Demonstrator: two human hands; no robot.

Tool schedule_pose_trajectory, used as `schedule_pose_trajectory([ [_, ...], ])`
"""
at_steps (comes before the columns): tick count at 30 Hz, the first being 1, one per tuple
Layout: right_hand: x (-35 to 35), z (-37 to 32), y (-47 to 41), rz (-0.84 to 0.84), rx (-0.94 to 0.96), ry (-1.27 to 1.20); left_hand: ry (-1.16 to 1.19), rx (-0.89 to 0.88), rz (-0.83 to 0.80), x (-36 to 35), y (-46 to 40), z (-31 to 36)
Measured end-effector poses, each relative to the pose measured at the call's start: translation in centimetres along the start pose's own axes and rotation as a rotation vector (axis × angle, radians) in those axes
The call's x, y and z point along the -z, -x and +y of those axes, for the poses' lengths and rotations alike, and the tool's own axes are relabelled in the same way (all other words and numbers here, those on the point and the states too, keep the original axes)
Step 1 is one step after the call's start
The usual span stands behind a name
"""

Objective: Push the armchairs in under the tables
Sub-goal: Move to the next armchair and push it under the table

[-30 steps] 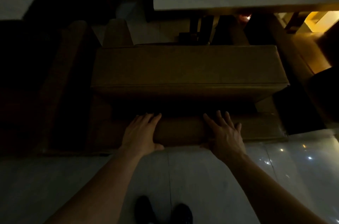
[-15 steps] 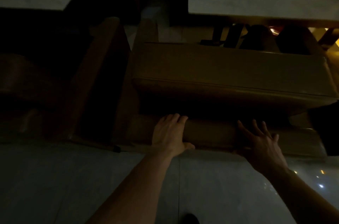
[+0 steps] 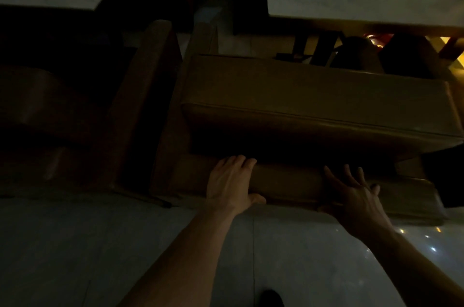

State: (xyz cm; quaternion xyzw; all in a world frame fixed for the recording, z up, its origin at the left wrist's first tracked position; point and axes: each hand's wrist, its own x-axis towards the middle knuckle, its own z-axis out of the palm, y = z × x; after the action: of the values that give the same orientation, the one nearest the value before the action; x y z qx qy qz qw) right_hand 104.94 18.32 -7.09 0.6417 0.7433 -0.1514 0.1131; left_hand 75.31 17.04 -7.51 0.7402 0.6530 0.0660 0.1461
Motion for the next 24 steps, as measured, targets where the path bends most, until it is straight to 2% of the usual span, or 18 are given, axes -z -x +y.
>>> schedule_pose_trajectory([
  [16,-0.9,-3.8,0.7,0.009,0.018,-0.020,0.016,0.002,0.004,0.9,2.0,-3.4],
  [24,-0.6,-3.9,0.5,-0.034,0.002,-0.016,0.006,-0.023,-0.068,1.1,1.3,-3.8],
])
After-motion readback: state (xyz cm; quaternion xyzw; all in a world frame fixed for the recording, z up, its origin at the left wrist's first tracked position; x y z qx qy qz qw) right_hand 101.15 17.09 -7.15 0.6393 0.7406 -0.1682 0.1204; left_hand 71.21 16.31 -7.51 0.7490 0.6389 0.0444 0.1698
